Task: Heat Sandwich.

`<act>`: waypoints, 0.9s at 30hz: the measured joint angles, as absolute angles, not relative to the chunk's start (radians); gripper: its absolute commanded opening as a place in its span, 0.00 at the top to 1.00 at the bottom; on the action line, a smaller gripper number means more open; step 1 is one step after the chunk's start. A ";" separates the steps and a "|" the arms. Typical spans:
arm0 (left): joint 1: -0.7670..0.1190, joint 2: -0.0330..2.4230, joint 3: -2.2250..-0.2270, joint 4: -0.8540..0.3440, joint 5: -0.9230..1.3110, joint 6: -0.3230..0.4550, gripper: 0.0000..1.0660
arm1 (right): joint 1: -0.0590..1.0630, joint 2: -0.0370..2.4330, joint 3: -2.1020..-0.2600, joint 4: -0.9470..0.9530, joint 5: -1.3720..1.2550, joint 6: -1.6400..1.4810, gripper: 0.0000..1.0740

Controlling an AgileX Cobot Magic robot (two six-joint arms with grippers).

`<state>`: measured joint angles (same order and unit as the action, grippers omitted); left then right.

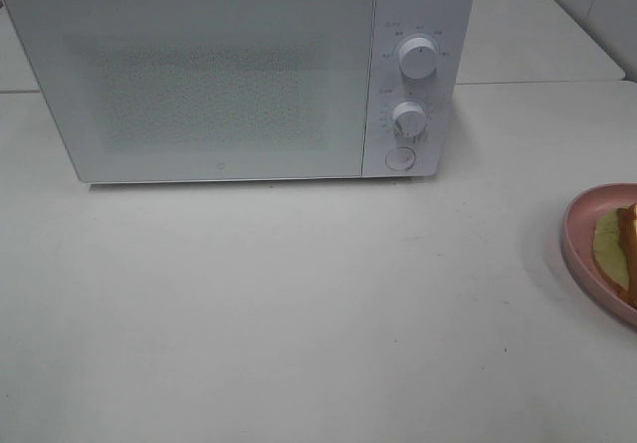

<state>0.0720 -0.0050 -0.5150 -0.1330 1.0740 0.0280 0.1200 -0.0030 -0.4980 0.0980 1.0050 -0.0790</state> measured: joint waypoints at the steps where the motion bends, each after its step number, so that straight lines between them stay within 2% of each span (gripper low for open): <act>1: 0.072 -0.005 -0.515 -0.133 1.074 0.028 0.28 | 0.120 -0.003 -0.498 0.098 1.005 -0.079 0.46; 27: 0.072 -0.005 -0.515 -0.133 1.074 0.028 0.28 | 0.120 -0.003 -0.498 0.098 1.005 -0.079 0.46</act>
<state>0.0720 -0.0050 -0.5150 -0.1330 1.0740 0.0280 0.1200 -0.0030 -0.4980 0.0980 1.0050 -0.0790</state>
